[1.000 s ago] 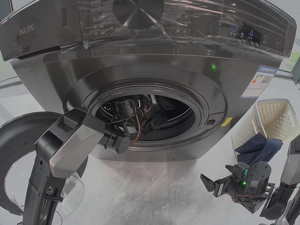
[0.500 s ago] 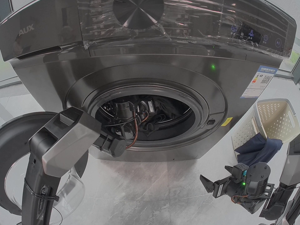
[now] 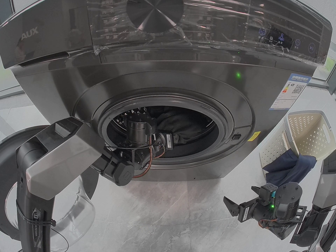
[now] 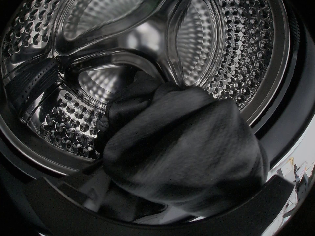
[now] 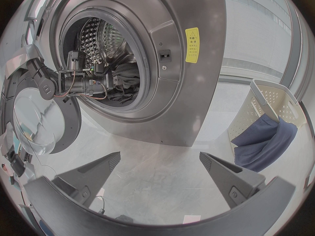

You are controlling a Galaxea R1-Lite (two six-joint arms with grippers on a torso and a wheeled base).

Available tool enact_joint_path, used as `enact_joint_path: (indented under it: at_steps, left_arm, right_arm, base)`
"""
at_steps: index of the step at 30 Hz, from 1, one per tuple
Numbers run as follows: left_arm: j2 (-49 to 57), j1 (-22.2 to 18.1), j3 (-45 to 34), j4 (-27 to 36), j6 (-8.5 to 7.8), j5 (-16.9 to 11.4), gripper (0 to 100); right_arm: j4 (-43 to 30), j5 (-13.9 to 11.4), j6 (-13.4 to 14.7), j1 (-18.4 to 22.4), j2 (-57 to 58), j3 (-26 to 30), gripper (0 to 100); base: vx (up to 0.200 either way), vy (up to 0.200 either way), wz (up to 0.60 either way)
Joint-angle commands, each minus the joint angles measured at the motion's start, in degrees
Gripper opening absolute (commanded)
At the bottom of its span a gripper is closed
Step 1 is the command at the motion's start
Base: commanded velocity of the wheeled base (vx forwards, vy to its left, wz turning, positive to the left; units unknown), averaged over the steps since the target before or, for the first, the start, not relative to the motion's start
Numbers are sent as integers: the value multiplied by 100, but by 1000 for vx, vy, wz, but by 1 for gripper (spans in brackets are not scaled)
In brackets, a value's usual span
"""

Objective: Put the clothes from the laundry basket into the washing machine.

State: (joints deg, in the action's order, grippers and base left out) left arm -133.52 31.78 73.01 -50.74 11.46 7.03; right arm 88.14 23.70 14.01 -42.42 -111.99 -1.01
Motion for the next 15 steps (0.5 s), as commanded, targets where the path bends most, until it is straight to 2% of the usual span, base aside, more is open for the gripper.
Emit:
enact_joint_path:
  at_steps: [1,7,11,15]
  left_arm:
    - [-139,-14,249,-59,5,52,0]
    - [-517,-111,1391,-217,85,378,0]
    - [-728,-155,1910,-402,181,553,0]
    - [-965,-190,2376,-586,190,703,0]
  right_arm:
    - [2,-6,-3,-12,-15,84,100]
    - [2,-6,6,-20,-130,57,100]
    - [2,3,14,-73,-130,57,100]
    - [2,-6,23,-99,-156,31,100]
  base:
    - [0,0,0]
    - [0,0,0]
    - [0,0,0]
    - [0,0,0]
